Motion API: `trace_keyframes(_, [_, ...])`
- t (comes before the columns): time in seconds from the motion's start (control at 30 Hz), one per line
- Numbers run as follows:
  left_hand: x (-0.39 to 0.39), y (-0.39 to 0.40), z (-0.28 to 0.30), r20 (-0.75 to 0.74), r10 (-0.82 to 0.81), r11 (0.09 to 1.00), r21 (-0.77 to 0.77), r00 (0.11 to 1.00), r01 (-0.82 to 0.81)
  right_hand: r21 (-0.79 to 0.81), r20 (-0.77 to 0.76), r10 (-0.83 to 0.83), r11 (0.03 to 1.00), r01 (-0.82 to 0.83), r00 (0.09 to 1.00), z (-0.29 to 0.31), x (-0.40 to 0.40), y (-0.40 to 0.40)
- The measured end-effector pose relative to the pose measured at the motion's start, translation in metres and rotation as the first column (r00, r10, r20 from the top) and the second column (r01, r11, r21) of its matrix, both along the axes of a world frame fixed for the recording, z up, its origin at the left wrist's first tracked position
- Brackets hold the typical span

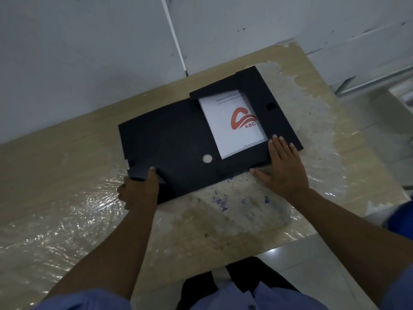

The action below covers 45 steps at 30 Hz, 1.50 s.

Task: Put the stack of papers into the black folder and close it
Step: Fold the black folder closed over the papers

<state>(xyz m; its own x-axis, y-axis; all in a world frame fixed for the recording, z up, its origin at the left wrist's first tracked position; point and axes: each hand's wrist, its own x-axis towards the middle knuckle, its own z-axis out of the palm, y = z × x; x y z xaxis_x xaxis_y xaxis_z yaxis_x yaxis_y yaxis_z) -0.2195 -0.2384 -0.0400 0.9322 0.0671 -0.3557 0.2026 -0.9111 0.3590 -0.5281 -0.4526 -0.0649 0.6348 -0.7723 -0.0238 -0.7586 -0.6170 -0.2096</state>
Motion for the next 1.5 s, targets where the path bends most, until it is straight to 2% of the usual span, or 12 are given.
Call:
trace_keyframes(0.23, [0.024,0.012,0.007,-0.131,0.162,0.927,-0.318,0.978,-0.196,0.021,-0.038,-0.015,1.0,0.016,0.999,0.003,0.002,-0.003])
trace_keyframes(0.33, [0.023,0.015,0.015,-0.06,0.161,0.901,-0.399,0.985,-0.171,0.047,-0.07,-0.017,0.999,0.02,0.997,0.004,0.003,-0.005])
trace_keyframes(0.47, [0.006,0.02,0.04,0.213,-0.038,0.937,-0.331,0.976,0.109,0.074,-0.08,-0.02,0.997,0.026,0.997,0.009,0.007,-0.005])
trace_keyframes(0.57, [-0.004,0.027,0.053,0.342,-0.266,0.932,-0.148,0.901,0.331,0.084,-0.102,-0.025,0.996,0.034,0.994,0.012,0.008,-0.005])
trace_keyframes(0.63, [-0.009,0.028,0.063,0.41,-0.323,0.904,-0.133,0.853,0.407,0.094,-0.106,-0.023,0.995,0.033,0.994,0.014,0.009,-0.004])
trace_keyframes(0.77, [-0.024,0.014,0.098,0.521,-0.357,0.83,-0.204,0.775,0.519,0.138,-0.087,-0.03,0.99,0.042,0.996,0.018,0.008,-0.007])
trace_keyframes(0.9, [-0.046,-0.015,0.137,0.583,-0.301,0.718,-0.382,0.755,0.582,0.21,-0.091,-0.026,0.977,0.045,0.996,0.026,0.007,-0.011])
trace_keyframes(1.03, [-0.091,-0.049,0.158,0.59,-0.362,0.494,-0.535,0.722,0.685,0.257,-0.087,0.001,0.966,0.021,0.996,0.037,0.003,-0.021])
trace_keyframes(1.17, [-0.131,-0.088,0.158,0.575,-0.597,0.285,-0.5,0.56,0.818,0.186,-0.131,-0.007,0.982,0.032,0.991,0.038,-0.015,-0.025])
trace_keyframes(1.27, [-0.14,-0.108,0.148,0.611,-0.672,0.19,-0.405,0.419,0.894,0.182,-0.12,0.032,0.983,-0.01,0.992,0.036,-0.018,-0.018])
trace_keyframes(1.4, [-0.16,-0.148,0.12,0.581,-0.768,0.113,-0.292,0.269,0.95,0.244,0.178,-0.103,0.968,0.057,0.979,0.047,-0.024,-0.022])
trace_keyframes(1.5, [-0.17,-0.174,0.096,0.579,-0.803,0.059,-0.158,0.141,0.986,0.346,0.429,-0.305,0.925,0.157,0.85,0.063,-0.026,-0.032])
